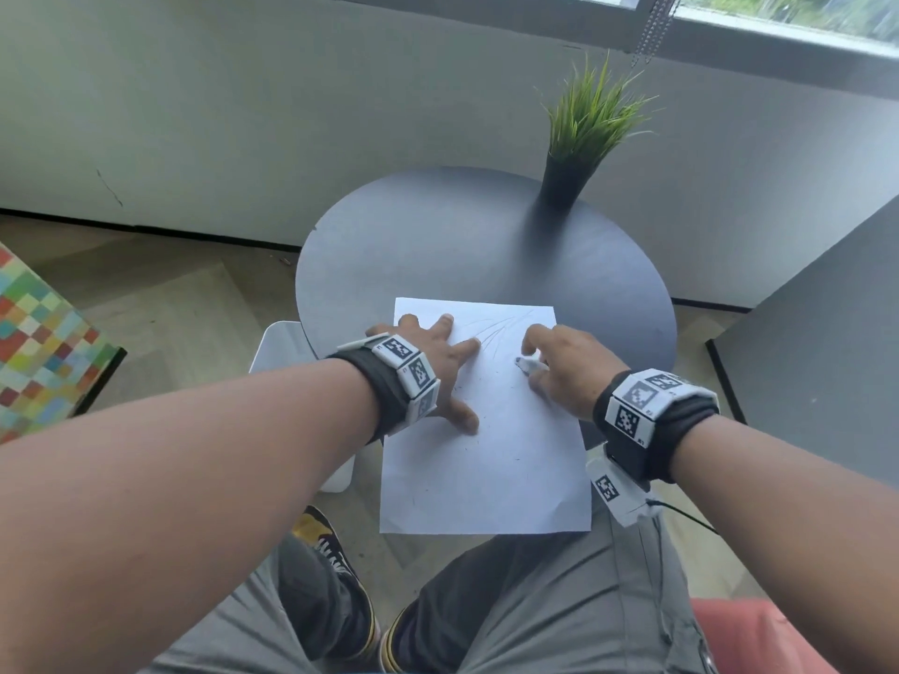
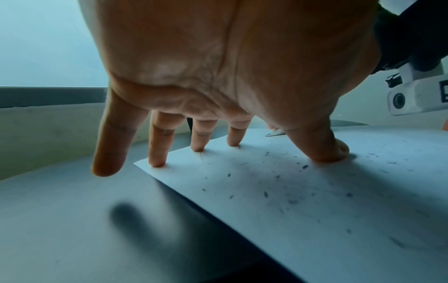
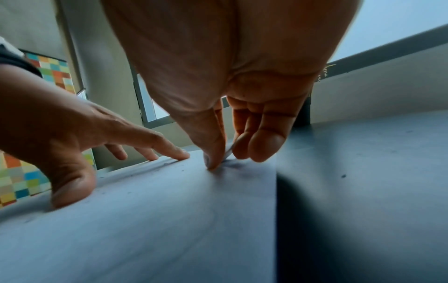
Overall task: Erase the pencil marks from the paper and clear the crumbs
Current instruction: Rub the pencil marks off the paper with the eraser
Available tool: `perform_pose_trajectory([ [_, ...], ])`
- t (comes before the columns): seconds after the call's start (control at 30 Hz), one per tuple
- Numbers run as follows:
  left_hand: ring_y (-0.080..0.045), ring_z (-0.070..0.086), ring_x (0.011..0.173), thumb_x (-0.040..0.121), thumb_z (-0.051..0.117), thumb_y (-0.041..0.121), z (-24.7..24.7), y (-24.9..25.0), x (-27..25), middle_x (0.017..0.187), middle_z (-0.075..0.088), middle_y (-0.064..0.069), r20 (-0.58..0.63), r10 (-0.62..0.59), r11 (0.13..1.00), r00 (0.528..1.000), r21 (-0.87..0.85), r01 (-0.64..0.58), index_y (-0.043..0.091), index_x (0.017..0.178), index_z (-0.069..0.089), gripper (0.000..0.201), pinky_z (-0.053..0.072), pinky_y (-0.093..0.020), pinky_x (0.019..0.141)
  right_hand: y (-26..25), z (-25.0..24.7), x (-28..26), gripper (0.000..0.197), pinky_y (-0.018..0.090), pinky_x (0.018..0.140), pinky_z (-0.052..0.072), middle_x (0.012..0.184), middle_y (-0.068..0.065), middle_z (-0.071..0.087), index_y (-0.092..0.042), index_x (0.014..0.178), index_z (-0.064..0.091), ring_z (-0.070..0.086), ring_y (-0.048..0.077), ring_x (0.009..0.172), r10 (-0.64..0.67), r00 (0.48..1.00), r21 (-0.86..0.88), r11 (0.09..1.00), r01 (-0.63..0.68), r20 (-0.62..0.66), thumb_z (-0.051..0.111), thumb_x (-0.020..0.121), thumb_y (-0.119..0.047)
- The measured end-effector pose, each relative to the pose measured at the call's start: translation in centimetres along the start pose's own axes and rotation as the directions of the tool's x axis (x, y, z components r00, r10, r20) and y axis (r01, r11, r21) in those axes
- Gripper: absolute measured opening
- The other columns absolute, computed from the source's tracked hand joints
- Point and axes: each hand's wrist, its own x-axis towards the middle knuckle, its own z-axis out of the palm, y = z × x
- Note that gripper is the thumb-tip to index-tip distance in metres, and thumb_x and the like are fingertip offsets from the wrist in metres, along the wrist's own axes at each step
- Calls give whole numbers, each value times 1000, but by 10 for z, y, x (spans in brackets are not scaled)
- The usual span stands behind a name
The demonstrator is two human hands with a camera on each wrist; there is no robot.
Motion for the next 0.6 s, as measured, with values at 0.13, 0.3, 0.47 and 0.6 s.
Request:
perform_pose_trajectory([
  [0.13, -42, 23, 138, 59, 51, 95, -1, 1, 2, 164, 4, -2, 1, 2, 1000, 1000, 21, -2, 46, 153, 2, 117, 37, -63, 97, -11, -1, -3, 19, 36, 73, 50, 98, 10, 56, -17, 108, 48, 55, 32, 87, 47, 998, -31, 999, -45, 51, 48, 93, -28],
  [0.3, -40, 18, 142, 52, 52, 97, 5, -5, 6, 165, -1, -6, -11, 45, 999, 999, 18, -45, 46, 153, -1, 125, 34, -59, 103, -41, 16, -24, 12, 36, 75, 44, 101, 3, 61, -18, 105, 52, 54, 26, 93, -394, 889, -73, 905, 420, 235, 48, 94, -20],
  [0.47, -39, 19, 141, 52, 53, 97, 3, -4, 7, 164, -2, -5, -2, 40, 998, 999, 39, -40, 47, 153, -5, 126, 38, -61, 97, -21, -4, 6, 17, 33, 69, 39, 103, 7, 61, -15, 105, 50, 55, 30, 96, -251, 965, -204, 943, 262, 78, 41, 98, -28],
  [0.6, -40, 19, 141, 49, 55, 97, 1, -6, 8, 164, -3, -5, 9, 55, 996, 998, 65, -56, 48, 152, -5, 129, 36, -63, 99, -34, 9, -13, 15, 35, 76, 40, 102, 2, 57, -15, 109, 52, 54, 25, 95, -452, 847, -136, 854, 501, 280, 46, 95, -17],
])
